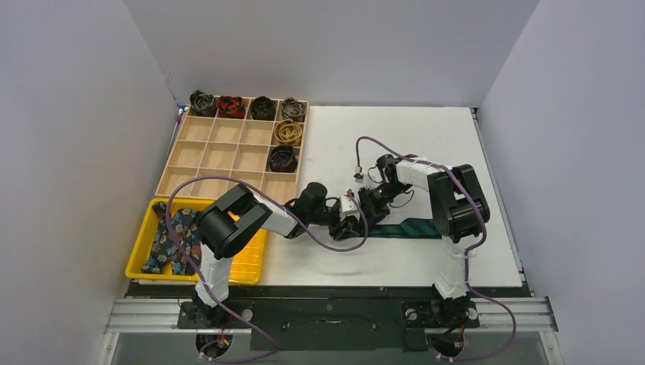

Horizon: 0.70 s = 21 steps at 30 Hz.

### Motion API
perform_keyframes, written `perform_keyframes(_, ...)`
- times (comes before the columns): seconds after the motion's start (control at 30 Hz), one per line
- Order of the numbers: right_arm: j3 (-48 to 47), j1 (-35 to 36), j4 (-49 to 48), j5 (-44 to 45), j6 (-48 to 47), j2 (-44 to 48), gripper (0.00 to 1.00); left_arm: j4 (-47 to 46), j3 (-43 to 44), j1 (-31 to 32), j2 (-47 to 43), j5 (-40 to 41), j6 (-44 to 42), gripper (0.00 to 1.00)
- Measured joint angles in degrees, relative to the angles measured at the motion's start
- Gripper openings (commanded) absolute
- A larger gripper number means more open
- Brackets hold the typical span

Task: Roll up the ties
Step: Roll the tie at the center of the board.

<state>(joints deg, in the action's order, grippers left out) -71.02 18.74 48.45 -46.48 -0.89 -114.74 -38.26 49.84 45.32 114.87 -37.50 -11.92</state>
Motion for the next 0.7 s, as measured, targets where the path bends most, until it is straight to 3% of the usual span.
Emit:
perform_keyframes(0.13,0.0,0.0,-0.3,0.0,0.0,0.1,0.04,1.3,0.1,0.3,0.1,-2.3,-3.0,0.21)
perform_keyframes(0.27,0.0,0.0,-0.3,0.4,0.2,0.5,0.13,2.3,-0.2,0.4,-0.5,-2.4,-6.3,0.2)
perform_keyframes(0.37,0.0,0.1,-0.7,0.7,0.5,1.0,0.0,2.9,-0.9,0.4,-1.3,-1.7,-8.2,0.21)
perform_keyframes(0.4,0.0,0.2,-0.8,0.6,0.8,1.0,0.0,3.3,-0.9,0.4,-1.4,-1.5,-8.6,0.22)
perform_keyframes(0.47,0.0,0.6,-1.0,0.7,1.5,1.1,0.0,3.6,-0.9,0.4,-1.6,-1.4,-9.0,0.38)
perform_keyframes(0.5,0.0,0.8,-1.0,0.8,1.7,1.1,0.0,3.7,-0.9,0.4,-1.6,-1.3,-9.2,0.52)
perform_keyframes(0.57,0.0,0.9,-1.1,1.4,1.8,1.1,0.0,3.7,-0.9,0.3,-1.7,-0.9,-9.4,0.65)
perform_keyframes(0.7,0.0,1.1,-1.1,2.8,2.2,1.2,0.0,2.7,-3.5,-1.4,-3.1,-1.2,-7.1,0.7)
